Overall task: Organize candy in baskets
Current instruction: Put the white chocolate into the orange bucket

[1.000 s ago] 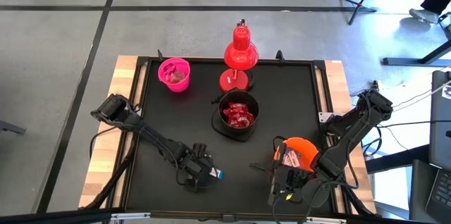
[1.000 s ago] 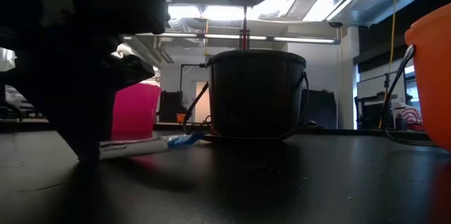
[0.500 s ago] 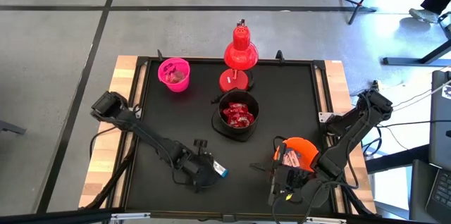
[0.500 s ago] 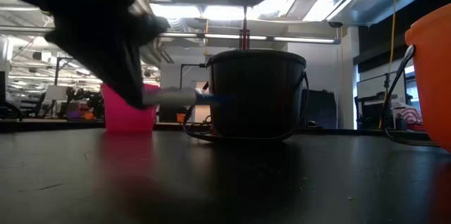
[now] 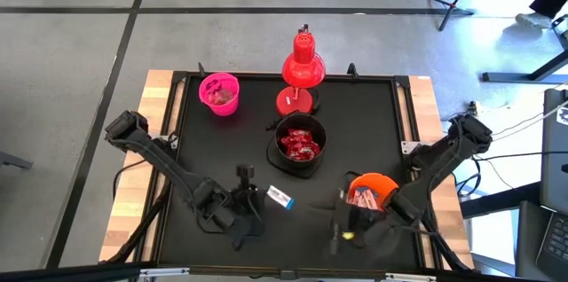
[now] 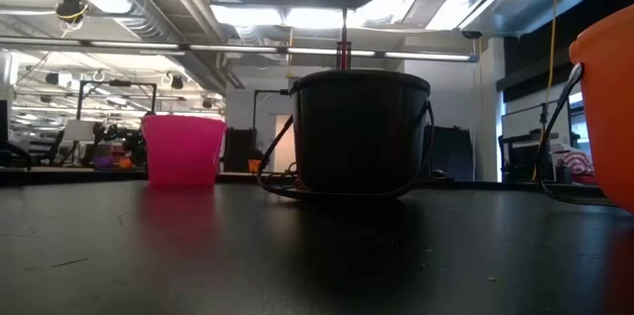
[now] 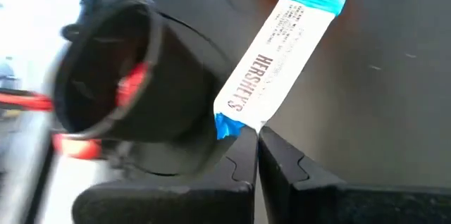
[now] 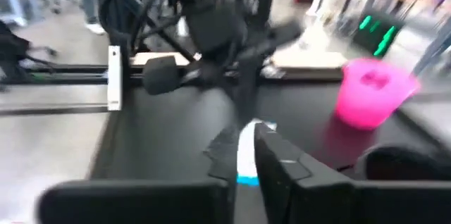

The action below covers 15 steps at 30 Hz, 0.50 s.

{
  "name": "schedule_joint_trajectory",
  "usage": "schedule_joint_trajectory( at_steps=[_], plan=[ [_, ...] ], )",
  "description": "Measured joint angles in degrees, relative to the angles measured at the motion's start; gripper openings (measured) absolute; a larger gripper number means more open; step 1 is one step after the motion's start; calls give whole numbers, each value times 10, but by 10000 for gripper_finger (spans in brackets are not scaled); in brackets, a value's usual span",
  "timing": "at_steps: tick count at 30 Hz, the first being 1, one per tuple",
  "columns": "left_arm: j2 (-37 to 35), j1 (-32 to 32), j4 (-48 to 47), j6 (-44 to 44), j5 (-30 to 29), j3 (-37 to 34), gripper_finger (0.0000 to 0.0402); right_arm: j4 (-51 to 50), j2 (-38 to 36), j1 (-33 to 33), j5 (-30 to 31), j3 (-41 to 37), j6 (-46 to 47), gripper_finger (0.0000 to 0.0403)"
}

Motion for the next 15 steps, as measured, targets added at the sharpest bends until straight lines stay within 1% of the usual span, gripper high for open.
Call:
schedule_joint_trajectory(
  at_steps=[2,4,9,12,15],
  plan=[
    [0,-5,-19,0,-35,14,0,-9,5,-19,-35,0,48,67],
    [0,-7,-19,6,-68,22,0,-23,7,-34,-58,0,88,98],
    [1,-15,-21,15,-140,29,0,-34,17,-72,-84,-1,169,184],
    [1,-21,-21,27,-181,29,0,-23,20,-97,-106,-9,193,227],
    [1,-28,-21,31,-216,29,0,-17,21,-129,-170,-20,202,255]
  ],
)
